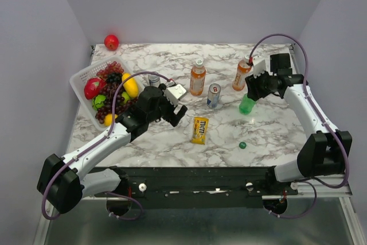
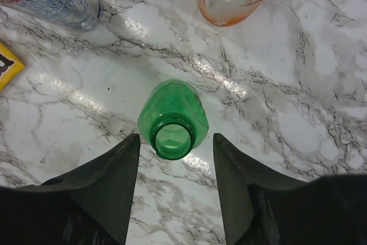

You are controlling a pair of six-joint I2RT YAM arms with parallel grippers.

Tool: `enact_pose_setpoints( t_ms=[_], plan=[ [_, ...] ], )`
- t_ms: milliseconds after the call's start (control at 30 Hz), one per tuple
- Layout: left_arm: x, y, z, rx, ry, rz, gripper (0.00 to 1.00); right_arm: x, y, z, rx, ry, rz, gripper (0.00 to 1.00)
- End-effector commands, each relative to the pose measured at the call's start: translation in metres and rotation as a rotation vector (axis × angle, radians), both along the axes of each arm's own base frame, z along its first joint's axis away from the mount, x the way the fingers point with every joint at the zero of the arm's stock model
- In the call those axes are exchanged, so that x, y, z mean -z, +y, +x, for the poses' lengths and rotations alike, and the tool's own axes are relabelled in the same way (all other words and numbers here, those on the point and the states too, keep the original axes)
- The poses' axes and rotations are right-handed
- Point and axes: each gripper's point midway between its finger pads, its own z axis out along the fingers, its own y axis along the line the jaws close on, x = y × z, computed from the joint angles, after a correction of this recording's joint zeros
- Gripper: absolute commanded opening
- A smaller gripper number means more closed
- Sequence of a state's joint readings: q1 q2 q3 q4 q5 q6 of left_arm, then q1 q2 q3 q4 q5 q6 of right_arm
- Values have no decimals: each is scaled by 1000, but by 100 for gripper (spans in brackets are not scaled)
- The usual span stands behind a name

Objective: Screw on the bottle caps

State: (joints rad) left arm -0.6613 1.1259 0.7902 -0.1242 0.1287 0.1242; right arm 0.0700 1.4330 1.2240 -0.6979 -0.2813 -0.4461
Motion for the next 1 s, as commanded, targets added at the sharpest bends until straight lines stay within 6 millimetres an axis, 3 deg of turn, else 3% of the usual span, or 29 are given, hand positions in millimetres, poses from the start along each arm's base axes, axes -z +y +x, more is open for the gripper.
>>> enact_pose_setpoints(
  t_ms=[0,133,267,400,500,533,633,767,867,967],
  plan=[
    [-14,-8,-2,43,-24,-25,99,5,1,4,-27,16,2,58],
    [-13,-8,-2,48,-26,-17,99,12,5,4,-46,30,18,53],
    [-7,-10,-7,90,-23,-5,99,9,12,2,-87,19,43,38],
    [-1,-22,-21,203,-30,13,99,0,15,-15,-132,40,48,25],
    [-5,-34,-28,278,-61,-3,99,-26,29,-42,-222,30,104,21],
    [-7,-39,-31,316,-64,-19,99,-46,34,-48,-262,-11,126,20],
    [-16,-57,-34,402,-79,-72,99,-81,56,-70,-376,-41,203,18],
    [-36,-86,-26,479,-107,-143,99,-123,92,-96,-539,-89,312,17],
    [-53,-104,-22,533,-133,-176,99,-142,114,-100,-592,-114,334,17],
    [-68,-118,-20,570,-146,-195,99,-153,130,-91,-592,-111,363,17]
  ],
)
